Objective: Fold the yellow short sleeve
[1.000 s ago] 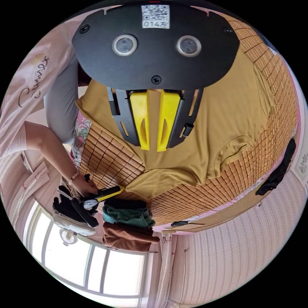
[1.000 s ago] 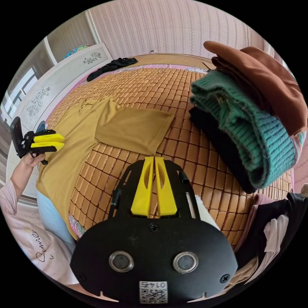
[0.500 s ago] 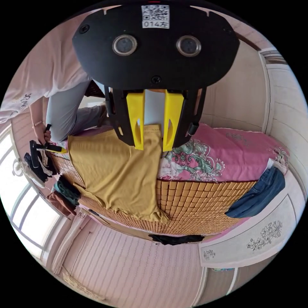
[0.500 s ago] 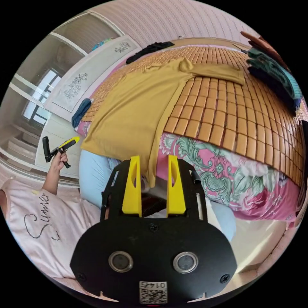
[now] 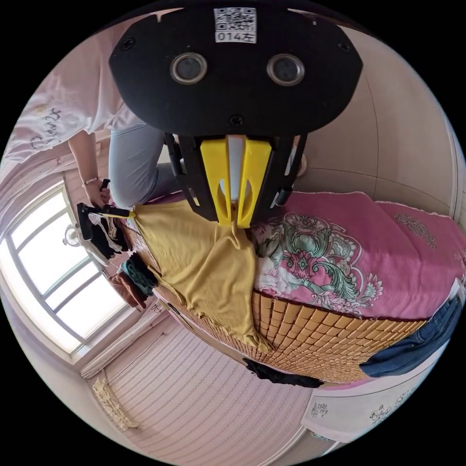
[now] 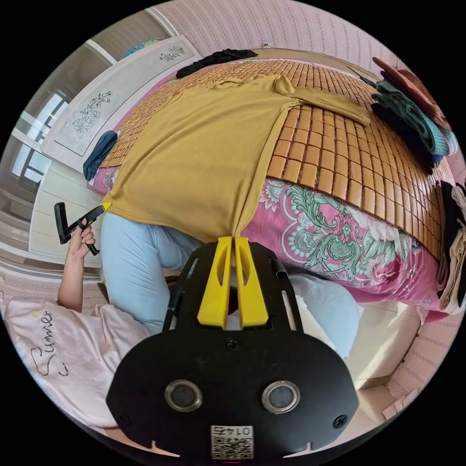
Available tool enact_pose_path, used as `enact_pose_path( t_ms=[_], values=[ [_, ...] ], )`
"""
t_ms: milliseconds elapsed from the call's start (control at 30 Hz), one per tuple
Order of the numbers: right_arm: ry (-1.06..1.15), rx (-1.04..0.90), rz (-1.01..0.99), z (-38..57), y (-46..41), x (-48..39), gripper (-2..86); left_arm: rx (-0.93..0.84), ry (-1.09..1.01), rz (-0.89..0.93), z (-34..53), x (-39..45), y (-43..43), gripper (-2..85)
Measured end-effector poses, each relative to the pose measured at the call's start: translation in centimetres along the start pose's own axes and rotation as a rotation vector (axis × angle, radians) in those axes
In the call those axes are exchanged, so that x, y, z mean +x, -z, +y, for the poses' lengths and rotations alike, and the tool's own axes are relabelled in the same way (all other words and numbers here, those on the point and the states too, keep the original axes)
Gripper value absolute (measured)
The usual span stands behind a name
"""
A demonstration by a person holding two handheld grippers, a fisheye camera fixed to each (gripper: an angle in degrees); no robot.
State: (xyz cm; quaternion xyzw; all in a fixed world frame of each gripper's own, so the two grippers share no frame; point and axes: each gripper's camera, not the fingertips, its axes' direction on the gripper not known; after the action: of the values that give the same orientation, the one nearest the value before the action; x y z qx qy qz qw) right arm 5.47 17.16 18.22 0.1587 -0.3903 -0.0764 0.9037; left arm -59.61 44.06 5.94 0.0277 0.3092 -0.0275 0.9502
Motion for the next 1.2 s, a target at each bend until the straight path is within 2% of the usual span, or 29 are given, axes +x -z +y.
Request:
enact_pose_path(
  t_ms=[167, 367, 500, 667, 767, 867, 933, 1067, 1200],
  values=[
    [-0.049, 0.085, -0.099, 0.8, 4.8, 1.2, 0.2, 0.06, -0.045, 0.117, 0.6, -1.2, 2.8, -0.9],
    [-0.136, 0.083, -0.197, 1.0, 6.4, 3.6, 0.3, 0.009, -0.063, 0.174, 1.4, -2.6, 3.1, -0.9],
    [-0.16, -0.013, -0.196, 0.1, 5.1, 4.1, 0.3, -0.052, -0.083, 0.143, 2.1, -2.7, 1.8, -0.3],
    [-0.178, -0.062, -0.188, -1.3, 4.3, 4.6, 0.0, -0.113, -0.058, 0.117, 3.0, -4.4, 1.0, 4.4],
    [-0.176, -0.125, -0.136, -2.6, 5.1, 4.5, 0.1, -0.065, -0.08, 0.032, 2.2, -5.6, 3.8, 5.1],
    [-0.105, -0.185, 0.016, -6.3, 6.1, 3.0, 0.4, -0.008, -0.138, -0.133, -1.3, -6.8, 6.6, 4.8],
    [0.04, -0.175, 0.054, -12.3, 6.5, 0.1, 0.5, 0.044, -0.177, -0.215, -4.8, -7.5, 7.2, 4.3],
    [0.325, -0.106, 0.02, -24.2, 5.4, -6.7, 0.7, 0.085, -0.284, -0.225, -15.9, -8.2, 2.6, 4.1],
    [0.567, -0.033, -0.042, -38.4, 1.2, -15.7, 1.3, 0.074, -0.273, -0.22, -25.3, -8.8, -4.8, 6.0]
  ],
)
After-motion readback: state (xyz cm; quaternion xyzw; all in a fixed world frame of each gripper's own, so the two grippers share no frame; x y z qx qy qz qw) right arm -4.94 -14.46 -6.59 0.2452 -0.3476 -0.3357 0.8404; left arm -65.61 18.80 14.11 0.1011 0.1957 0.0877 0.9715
